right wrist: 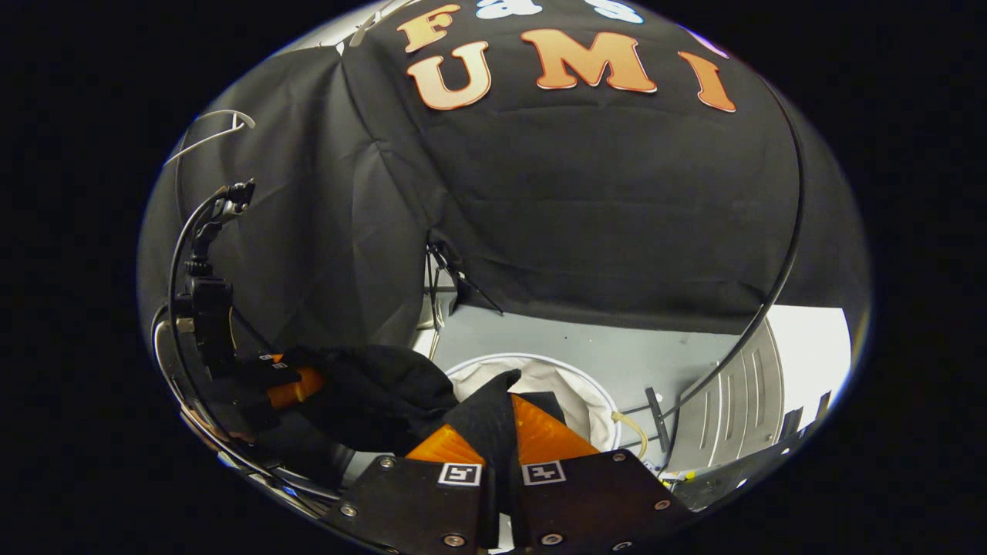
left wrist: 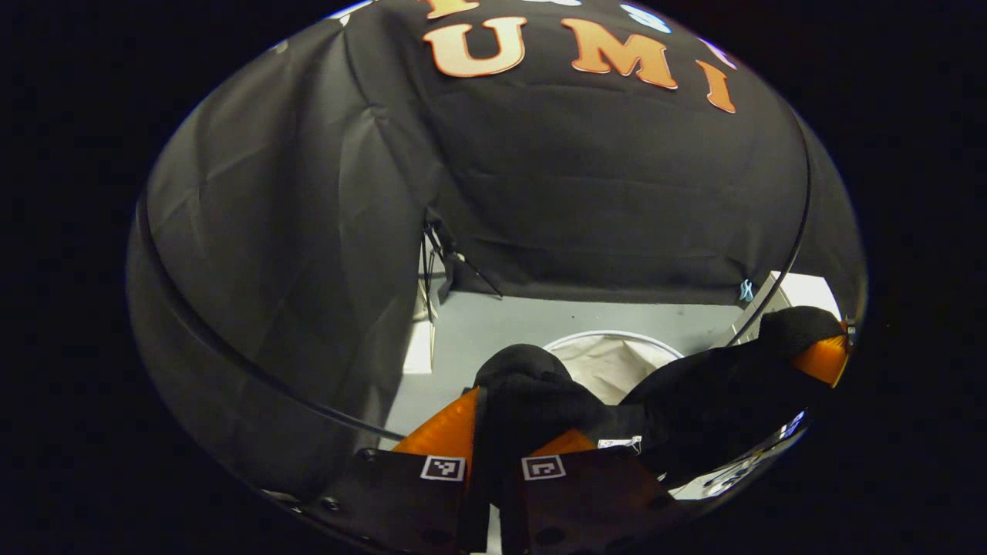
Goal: Grasp the clothes on the hanger with both hands and then place them into the laundry hamper below.
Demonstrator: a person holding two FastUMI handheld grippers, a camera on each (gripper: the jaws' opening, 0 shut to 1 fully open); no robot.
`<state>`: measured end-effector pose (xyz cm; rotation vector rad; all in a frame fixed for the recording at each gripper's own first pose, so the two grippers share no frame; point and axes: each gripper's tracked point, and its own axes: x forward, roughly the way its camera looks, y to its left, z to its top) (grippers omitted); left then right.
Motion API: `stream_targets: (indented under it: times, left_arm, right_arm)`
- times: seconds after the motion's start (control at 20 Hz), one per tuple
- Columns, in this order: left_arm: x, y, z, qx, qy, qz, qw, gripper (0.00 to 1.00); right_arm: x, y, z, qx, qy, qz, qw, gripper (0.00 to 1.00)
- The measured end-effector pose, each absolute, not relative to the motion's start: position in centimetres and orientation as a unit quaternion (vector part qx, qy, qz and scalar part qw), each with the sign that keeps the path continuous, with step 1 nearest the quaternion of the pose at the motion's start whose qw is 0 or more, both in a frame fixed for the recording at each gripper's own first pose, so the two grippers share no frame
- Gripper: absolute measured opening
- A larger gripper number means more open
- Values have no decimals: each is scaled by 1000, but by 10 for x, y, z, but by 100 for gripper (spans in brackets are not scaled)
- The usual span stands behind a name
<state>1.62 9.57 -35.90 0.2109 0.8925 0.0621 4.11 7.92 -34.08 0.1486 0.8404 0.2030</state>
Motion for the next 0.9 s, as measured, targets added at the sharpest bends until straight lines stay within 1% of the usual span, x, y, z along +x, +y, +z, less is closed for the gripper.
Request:
stream_targets:
  times: [0.2,0.25,0.3,0.35,0.4,0.45,0.55,0.6,0.65,0.7,0.75,0.85,0.9]
  left_arm:
    - [1,107,-373,103,458,46,882,14]
    - [-1,108,-379,103,464,47,878,15]
    - [-5,111,-385,101,477,50,872,20]
    - [-6,115,-394,98,489,57,865,22]
    - [-11,118,-402,91,501,61,859,41]
    - [-14,118,-408,81,514,63,852,53]
    - [-31,119,-421,67,542,70,835,77]
    - [-35,122,-425,65,549,74,830,88]
    - [-42,124,-431,61,553,79,827,100]
    - [-46,124,-433,56,557,80,825,99]
    - [-50,124,-432,53,556,82,825,99]
    - [-48,128,-428,52,546,84,832,99]
    - [-46,127,-424,48,542,79,835,99]
  right_arm:
    - [36,74,-364,76,431,89,895,8]
    - [35,76,-370,82,439,90,890,12]
    - [31,76,-371,86,445,90,887,15]
    - [31,78,-374,88,447,92,885,20]
    - [28,84,-375,90,451,98,883,28]
    - [24,88,-377,89,457,103,879,28]
    - [16,93,-387,79,469,112,872,51]
    - [12,94,-389,74,476,116,868,65]
    - [11,95,-392,72,483,117,865,74]
    - [8,96,-397,71,487,117,862,79]
    - [6,95,-398,70,492,115,860,87]
    - [1,93,-397,71,501,108,856,93]
    - [-1,91,-402,73,506,104,853,93]
